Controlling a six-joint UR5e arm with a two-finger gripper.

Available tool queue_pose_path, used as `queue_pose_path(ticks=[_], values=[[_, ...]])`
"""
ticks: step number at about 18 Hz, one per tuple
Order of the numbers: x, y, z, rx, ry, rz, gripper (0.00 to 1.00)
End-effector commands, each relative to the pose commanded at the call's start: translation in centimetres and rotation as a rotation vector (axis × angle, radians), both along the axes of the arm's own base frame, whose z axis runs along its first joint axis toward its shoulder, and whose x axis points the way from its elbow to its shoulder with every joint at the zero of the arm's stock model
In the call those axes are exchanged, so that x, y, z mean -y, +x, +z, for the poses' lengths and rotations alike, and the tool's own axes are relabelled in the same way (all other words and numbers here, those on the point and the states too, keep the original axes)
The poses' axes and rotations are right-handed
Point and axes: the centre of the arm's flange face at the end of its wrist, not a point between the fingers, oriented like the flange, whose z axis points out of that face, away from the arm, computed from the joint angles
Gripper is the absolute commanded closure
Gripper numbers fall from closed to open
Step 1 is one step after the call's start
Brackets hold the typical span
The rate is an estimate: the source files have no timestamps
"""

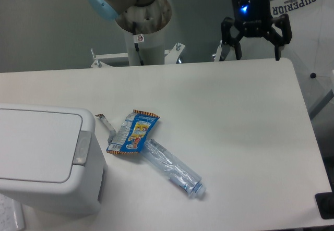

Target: Open the trash can

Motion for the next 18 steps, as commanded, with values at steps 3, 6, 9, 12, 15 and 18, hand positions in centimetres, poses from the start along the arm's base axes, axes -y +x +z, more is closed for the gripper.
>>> queue_pose_path(ticks=[3,6,9,12,15,18], values=[[-0.3,0.2,0.0,0.005,0.008,-0.004,0.00],[-0.4,0.3,0.0,0.015,0.030,0.031,0.00],[-1.2,0.5,0.1,0.055,0.113,0.098,0.00],[-2.9,0.9,0.2,0.107,0.201,0.186,0.00],[-5.7,1.6,1.0,0.165,0.294,0.267,0.00],[-7.8,2.5,1.7,0.231,0.385,0.409,0.00]])
